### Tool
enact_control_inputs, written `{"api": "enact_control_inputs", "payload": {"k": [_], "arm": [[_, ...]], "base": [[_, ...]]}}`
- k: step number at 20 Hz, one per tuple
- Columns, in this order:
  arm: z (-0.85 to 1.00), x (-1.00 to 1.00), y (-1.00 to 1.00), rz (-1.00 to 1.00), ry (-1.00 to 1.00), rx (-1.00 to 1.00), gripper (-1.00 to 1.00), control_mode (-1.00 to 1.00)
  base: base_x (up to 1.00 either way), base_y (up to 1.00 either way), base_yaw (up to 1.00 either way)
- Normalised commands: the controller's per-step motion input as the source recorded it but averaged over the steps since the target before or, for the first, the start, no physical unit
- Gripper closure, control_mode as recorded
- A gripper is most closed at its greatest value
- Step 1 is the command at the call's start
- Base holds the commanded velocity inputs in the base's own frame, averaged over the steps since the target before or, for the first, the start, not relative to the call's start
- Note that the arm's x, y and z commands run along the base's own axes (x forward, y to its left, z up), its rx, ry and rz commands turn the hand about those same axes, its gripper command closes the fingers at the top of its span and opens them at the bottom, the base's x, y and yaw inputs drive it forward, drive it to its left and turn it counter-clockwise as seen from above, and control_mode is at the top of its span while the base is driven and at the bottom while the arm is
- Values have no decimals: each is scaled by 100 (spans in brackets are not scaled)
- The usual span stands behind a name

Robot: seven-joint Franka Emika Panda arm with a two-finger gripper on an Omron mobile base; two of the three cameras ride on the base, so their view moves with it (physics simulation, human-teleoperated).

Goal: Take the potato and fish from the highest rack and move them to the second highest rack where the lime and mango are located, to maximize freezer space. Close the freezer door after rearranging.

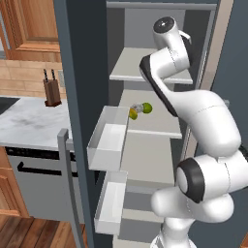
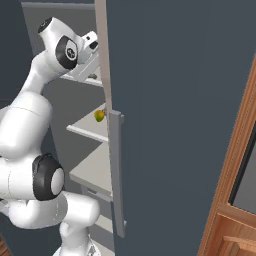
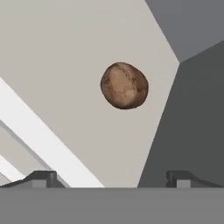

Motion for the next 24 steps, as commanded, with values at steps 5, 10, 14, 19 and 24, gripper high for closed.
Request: {"api": "enact_control_inputs", "payload": {"k": [5, 10, 14, 19, 24], "arm": [[-8, 44, -8, 0, 0, 0, -100, -100], [-11, 46, -1, 0, 0, 0, -100, -100], [-13, 43, -1, 0, 0, 0, -100, -100], [-14, 41, -6, 0, 0, 0, -100, -100], [-14, 35, -10, 0, 3, 0, -100, -100]], "base": [[0, 0, 0], [0, 0, 0], [0, 0, 0], [0, 0, 0], [0, 0, 0]]}}
